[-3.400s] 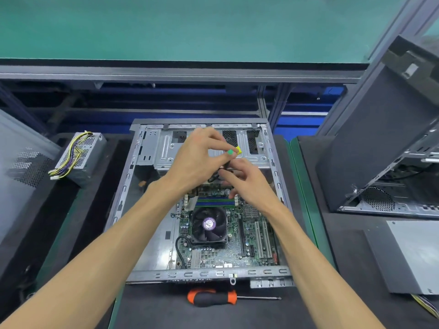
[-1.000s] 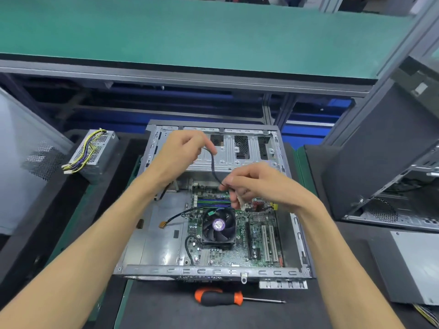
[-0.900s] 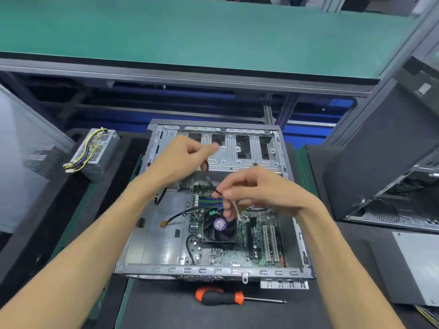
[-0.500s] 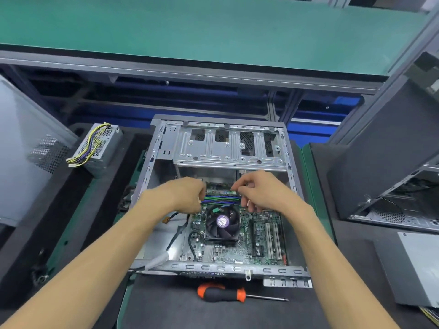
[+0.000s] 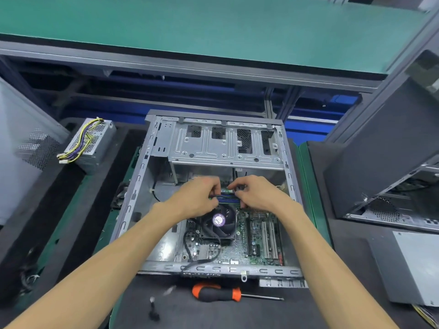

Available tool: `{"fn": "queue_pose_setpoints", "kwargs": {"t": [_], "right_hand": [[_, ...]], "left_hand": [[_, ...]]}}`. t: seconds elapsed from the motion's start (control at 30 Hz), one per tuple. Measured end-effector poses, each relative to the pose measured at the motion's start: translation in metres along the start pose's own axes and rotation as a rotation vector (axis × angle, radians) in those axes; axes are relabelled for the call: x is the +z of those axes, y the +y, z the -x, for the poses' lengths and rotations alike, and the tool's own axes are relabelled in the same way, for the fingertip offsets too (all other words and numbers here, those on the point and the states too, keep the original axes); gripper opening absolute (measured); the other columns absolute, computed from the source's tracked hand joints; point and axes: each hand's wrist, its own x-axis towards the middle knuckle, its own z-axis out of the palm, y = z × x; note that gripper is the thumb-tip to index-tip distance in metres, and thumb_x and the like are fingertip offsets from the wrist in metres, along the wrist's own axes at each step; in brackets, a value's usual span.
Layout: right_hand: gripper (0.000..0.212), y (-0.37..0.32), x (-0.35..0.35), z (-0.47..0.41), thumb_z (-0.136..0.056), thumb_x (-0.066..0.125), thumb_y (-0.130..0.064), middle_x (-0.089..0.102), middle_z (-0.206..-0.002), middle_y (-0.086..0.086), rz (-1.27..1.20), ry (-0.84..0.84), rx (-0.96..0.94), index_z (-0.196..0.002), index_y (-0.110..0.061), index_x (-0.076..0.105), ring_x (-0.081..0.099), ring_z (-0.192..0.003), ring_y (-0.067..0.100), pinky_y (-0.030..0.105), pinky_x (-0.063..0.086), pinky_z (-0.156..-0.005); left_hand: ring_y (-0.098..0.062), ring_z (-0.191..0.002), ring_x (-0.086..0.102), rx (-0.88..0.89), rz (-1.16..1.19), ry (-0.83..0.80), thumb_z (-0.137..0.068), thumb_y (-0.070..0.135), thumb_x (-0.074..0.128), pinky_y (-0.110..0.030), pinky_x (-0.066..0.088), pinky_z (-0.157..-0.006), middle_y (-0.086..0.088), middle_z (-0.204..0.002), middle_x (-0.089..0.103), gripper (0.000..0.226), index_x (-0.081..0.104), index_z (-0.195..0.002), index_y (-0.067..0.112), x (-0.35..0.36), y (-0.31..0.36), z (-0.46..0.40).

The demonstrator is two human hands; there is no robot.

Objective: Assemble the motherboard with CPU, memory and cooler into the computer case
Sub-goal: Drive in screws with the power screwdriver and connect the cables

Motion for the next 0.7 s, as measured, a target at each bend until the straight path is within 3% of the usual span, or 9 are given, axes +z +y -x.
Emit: {"fn": "queue_pose_setpoints", "kwargs": {"t": [0.07, 0.13, 0.2, 0.27, 0.37, 0.43, 0.57, 0.63, 0.7], "right_hand": [[0.024, -0.002, -0.005, 0.001, -0.099, 0.056, -0.026, 0.061, -0.069, -0.019, 0.007, 0.000, -0.039, -0.111, -0.042, 0.070, 0.058, -0.058, -0.005, 0.016, 0.040, -0.052], [0.023, -0.006, -0.008, 0.002, -0.099, 0.057, -0.027, 0.065, -0.088, -0.013, 0.002, -0.036, -0.091, -0.106, -0.042, 0.072, 0.062, -0.071, -0.003, 0.018, 0.048, -0.062], [0.022, -0.012, -0.011, 0.003, -0.099, 0.056, -0.026, 0.071, -0.103, -0.002, -0.023, -0.070, -0.120, -0.102, -0.040, 0.074, 0.068, -0.091, 0.016, 0.030, 0.055, -0.081], [0.022, -0.015, -0.011, 0.003, -0.098, 0.055, -0.026, 0.072, -0.106, 0.002, -0.028, -0.076, -0.110, -0.095, -0.038, 0.072, 0.067, -0.096, 0.024, 0.034, 0.053, -0.085], [0.024, -0.012, -0.013, 0.002, -0.098, 0.052, -0.023, 0.069, -0.100, -0.003, -0.004, -0.062, -0.050, -0.088, -0.036, 0.070, 0.067, -0.091, 0.022, 0.032, 0.054, -0.079], [0.021, -0.006, -0.014, 0.001, -0.097, 0.053, -0.023, 0.063, -0.092, -0.011, 0.016, -0.098, -0.024, -0.091, -0.032, 0.071, 0.062, -0.081, 0.011, 0.026, 0.050, -0.067], [0.016, 0.000, -0.013, 0.001, -0.098, 0.054, -0.027, 0.053, -0.087, -0.017, 0.080, -0.194, 0.036, -0.103, -0.025, 0.069, 0.050, -0.074, -0.001, 0.019, 0.037, -0.060], [0.019, 0.002, -0.013, 0.000, -0.098, 0.053, -0.026, 0.056, -0.095, -0.014, 0.099, -0.186, 0.068, -0.106, -0.022, 0.070, 0.054, -0.079, 0.002, 0.021, 0.041, -0.063], [0.017, 0.005, -0.011, 0.000, -0.097, 0.054, -0.022, 0.054, -0.085, -0.020, 0.108, -0.143, 0.093, -0.100, -0.020, 0.072, 0.054, -0.073, -0.001, 0.017, 0.039, -0.056]], "left_hand": [[-0.011, -0.075, 0.056, 0.015, 0.058, 0.060, -0.081, 0.016, 0.064, -0.032, 0.049, -0.067, 0.013, -0.078, 0.058, 0.016, 0.056, -0.085, 0.029, -0.003, 0.001, -0.001], [-0.010, -0.075, 0.058, 0.020, 0.097, 0.087, -0.081, 0.016, 0.066, -0.035, 0.052, -0.071, 0.012, -0.077, 0.061, 0.018, 0.058, -0.083, 0.032, -0.006, -0.001, -0.001], [-0.008, -0.072, 0.058, 0.016, 0.136, 0.095, -0.081, 0.021, 0.072, -0.035, 0.053, -0.072, 0.012, -0.077, 0.062, 0.017, 0.060, -0.083, 0.033, -0.009, -0.003, -0.001], [-0.002, -0.063, 0.053, -0.008, 0.217, 0.067, -0.078, 0.033, 0.079, -0.030, 0.051, -0.067, 0.011, -0.077, 0.062, 0.019, 0.062, -0.086, 0.032, -0.011, -0.006, 0.000], [0.002, -0.053, 0.049, -0.053, 0.278, -0.025, -0.074, 0.050, 0.080, -0.021, 0.041, -0.058, 0.012, -0.068, 0.060, 0.024, 0.066, -0.084, 0.032, -0.016, -0.008, 0.001], [0.001, -0.047, 0.048, -0.060, 0.308, -0.085, -0.076, 0.047, 0.079, -0.022, 0.042, -0.057, 0.012, -0.058, 0.060, 0.020, 0.070, -0.078, 0.030, -0.019, -0.006, 0.001], [-0.015, -0.044, 0.055, -0.068, 0.383, -0.277, -0.090, 0.047, 0.066, -0.025, 0.048, -0.051, -0.002, -0.056, 0.068, 0.028, 0.073, -0.076, 0.024, -0.020, -0.002, 0.006], [-0.017, -0.045, 0.058, -0.081, 0.386, -0.296, -0.092, 0.046, 0.064, -0.030, 0.051, -0.054, -0.005, -0.055, 0.068, 0.033, 0.075, -0.074, 0.020, -0.019, 0.001, 0.007], [-0.013, -0.049, 0.060, -0.095, 0.317, -0.267, -0.091, 0.046, 0.065, -0.031, 0.054, -0.063, -0.001, -0.056, 0.069, 0.037, 0.074, -0.069, 0.018, -0.017, 0.001, 0.002]]}}
